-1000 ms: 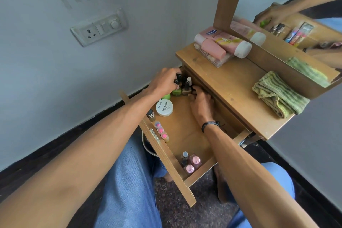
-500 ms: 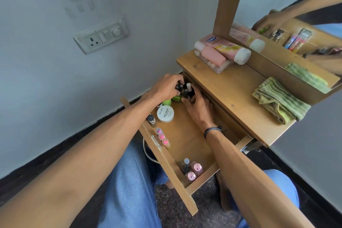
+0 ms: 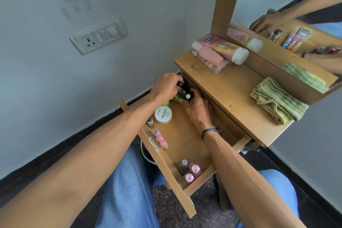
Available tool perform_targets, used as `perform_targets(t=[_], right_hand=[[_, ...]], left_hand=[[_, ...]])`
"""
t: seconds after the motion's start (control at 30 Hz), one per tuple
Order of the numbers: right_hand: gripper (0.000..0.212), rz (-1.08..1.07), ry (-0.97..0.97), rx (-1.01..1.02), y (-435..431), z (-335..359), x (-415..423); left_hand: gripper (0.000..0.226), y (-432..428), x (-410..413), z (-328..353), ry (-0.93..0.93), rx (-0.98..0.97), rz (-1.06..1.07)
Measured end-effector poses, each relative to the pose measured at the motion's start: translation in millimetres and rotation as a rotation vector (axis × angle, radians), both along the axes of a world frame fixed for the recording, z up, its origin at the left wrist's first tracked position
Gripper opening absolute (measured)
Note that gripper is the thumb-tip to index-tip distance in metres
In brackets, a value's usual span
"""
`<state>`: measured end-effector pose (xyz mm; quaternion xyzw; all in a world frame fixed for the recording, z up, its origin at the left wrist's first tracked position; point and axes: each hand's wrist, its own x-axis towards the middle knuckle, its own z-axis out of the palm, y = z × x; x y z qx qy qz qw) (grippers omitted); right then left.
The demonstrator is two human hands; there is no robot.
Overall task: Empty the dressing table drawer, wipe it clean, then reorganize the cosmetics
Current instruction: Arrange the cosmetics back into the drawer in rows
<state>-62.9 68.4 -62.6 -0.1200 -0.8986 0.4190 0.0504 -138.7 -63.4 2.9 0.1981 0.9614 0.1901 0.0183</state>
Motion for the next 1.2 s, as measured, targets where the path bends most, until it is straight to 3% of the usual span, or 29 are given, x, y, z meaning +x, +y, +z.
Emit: perform_targets(t=[0.23,0.77,0.97,1.2], right_hand=[[0.028,-0.003,0.052,0.040,-2.3,2.7,2.9],[0.025,-0.037,0.139,0.087,-0.8,8.2,4.0],[0.015,-0.098,0.112,0.207,3.2,13.4,13.0],[0.017,-0.109,0.069,0.185,2.1,12.5,15.4]], left_hand=[[0.027,0.8,4.2,-1.6,0.037,0.028,-0.002],[0.033,3.2,10.1,-1.2,0.076,0.060,0.006],[0.041,0.4,11.3,1.1,0.064,0.044,0.002],[0.047,-3.5,10.3,6.9,0.058,0.088,0.056]])
